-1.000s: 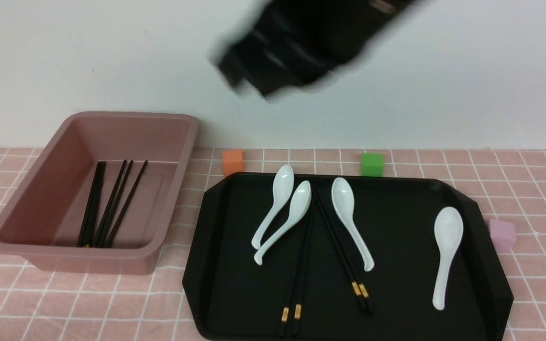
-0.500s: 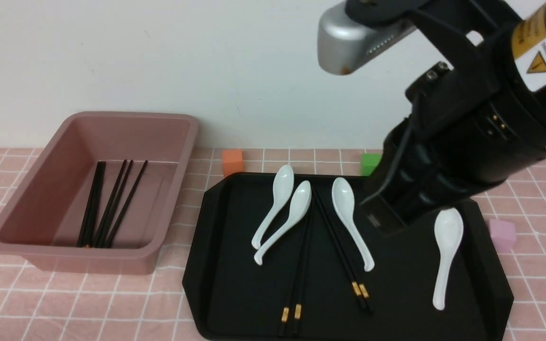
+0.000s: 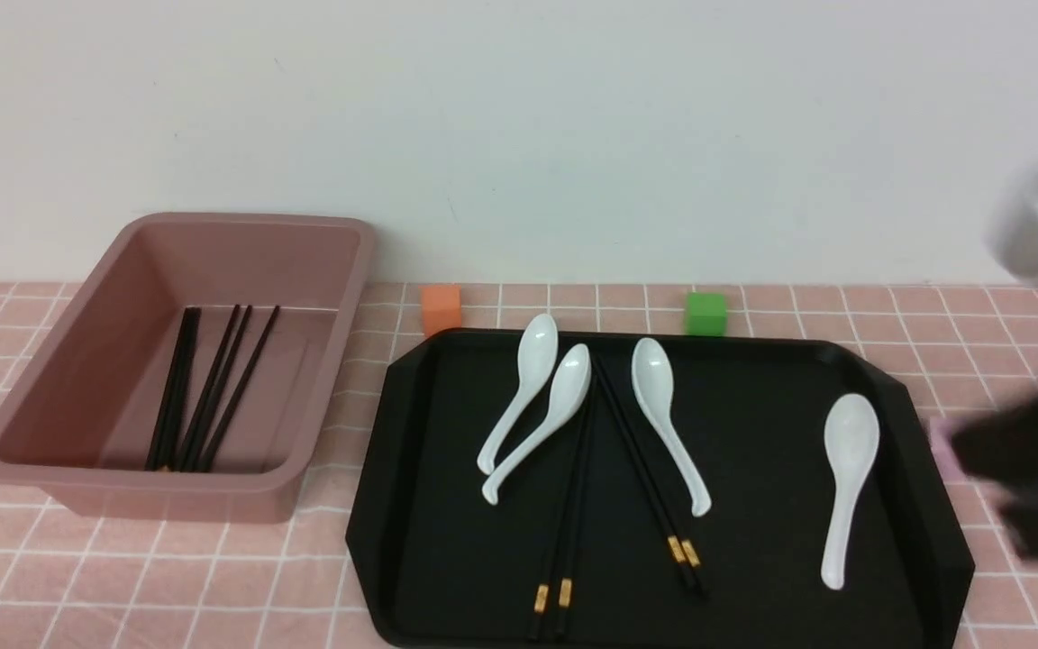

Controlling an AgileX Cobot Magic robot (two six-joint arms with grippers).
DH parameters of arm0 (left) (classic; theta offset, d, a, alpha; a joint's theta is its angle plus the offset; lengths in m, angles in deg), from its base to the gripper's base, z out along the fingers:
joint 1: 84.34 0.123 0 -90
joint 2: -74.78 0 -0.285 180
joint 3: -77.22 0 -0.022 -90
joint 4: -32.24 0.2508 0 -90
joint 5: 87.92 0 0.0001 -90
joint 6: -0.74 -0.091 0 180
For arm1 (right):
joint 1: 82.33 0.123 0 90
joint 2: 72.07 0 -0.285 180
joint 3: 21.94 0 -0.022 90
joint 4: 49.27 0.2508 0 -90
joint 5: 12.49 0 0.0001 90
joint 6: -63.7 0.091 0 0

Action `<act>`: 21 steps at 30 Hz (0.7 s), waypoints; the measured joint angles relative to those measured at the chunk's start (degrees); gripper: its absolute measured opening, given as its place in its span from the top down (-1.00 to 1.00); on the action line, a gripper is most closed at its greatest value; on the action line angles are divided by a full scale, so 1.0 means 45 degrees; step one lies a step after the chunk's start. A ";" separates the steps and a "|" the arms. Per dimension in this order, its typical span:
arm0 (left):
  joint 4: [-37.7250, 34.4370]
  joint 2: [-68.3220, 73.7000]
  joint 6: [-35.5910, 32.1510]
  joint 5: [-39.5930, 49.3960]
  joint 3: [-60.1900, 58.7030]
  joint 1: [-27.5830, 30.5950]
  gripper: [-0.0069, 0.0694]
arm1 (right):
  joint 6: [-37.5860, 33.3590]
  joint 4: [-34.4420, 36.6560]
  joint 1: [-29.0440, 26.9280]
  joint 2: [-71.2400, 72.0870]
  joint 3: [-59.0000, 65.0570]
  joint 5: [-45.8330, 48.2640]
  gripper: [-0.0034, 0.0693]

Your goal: On pink tablecloth take chopsticks from black tray and put them in box.

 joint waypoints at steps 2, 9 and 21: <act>0.0000 0.0000 0.0000 0.0000 0.0000 0.0000 0.19 | 0.0000 0.0179 -0.0970 0.1563 0.2164 -0.1479 0.93; 0.0000 0.0000 0.0000 0.0000 0.0000 0.0000 0.19 | 0.0000 0.0182 -0.3873 0.6911 0.8144 -0.5397 0.93; 0.0000 0.0000 0.0000 0.0000 0.0000 0.0000 0.19 | 0.0000 -0.0124 -0.5283 1.0700 1.0704 -0.5440 0.92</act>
